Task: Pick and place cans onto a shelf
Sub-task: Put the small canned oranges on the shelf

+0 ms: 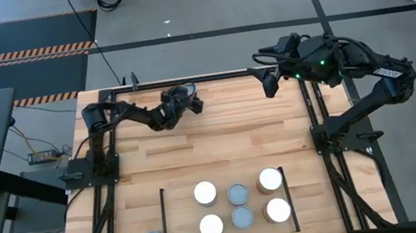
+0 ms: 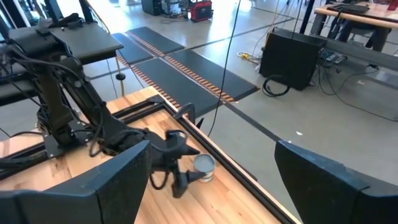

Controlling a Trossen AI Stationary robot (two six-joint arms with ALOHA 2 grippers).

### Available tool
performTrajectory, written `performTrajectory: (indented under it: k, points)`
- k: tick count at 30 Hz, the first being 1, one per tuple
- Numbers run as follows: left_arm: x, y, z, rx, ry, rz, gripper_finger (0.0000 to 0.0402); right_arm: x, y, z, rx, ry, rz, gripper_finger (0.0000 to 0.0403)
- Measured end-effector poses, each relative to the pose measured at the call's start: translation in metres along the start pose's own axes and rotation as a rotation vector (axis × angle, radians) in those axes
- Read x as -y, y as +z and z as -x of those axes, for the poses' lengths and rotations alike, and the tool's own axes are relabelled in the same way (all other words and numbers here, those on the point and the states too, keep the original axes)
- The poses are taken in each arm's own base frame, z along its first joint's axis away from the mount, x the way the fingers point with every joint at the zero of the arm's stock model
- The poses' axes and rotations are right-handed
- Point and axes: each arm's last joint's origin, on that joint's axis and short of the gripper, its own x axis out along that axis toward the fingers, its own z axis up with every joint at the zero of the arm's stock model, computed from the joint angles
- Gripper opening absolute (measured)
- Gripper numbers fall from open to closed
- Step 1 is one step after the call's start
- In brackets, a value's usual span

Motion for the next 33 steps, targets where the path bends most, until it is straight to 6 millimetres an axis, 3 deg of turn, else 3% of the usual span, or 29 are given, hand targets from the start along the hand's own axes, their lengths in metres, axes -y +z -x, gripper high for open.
performTrajectory:
  k: [6,11,19,25,33]
  points:
    - [0.015,0.005,-0.019,-0.032,0.021,-0.023,0.0359,0.000,0.000,0.000,0.000,0.000,-0.023,0.0348]
    - [0.016,0.004,-0.021,-0.041,0.036,-0.034,0.0354,0.000,0.000,0.000,-0.002,0.006,-0.037,0.0348]
    - [0.018,0.005,-0.020,-0.050,0.002,-0.067,0.0283,-0.001,0.000,0.000,-0.010,0.029,-0.039,0.0348]
    - [0.028,0.023,0.002,-0.035,-0.057,-0.154,0.0276,-0.001,-0.001,0.000,-0.013,0.040,-0.039,0.0348]
    - [0.035,0.063,0.057,-0.035,-0.152,-0.129,0.0280,-0.001,-0.004,0.000,-0.053,0.067,-0.018,0.0348]
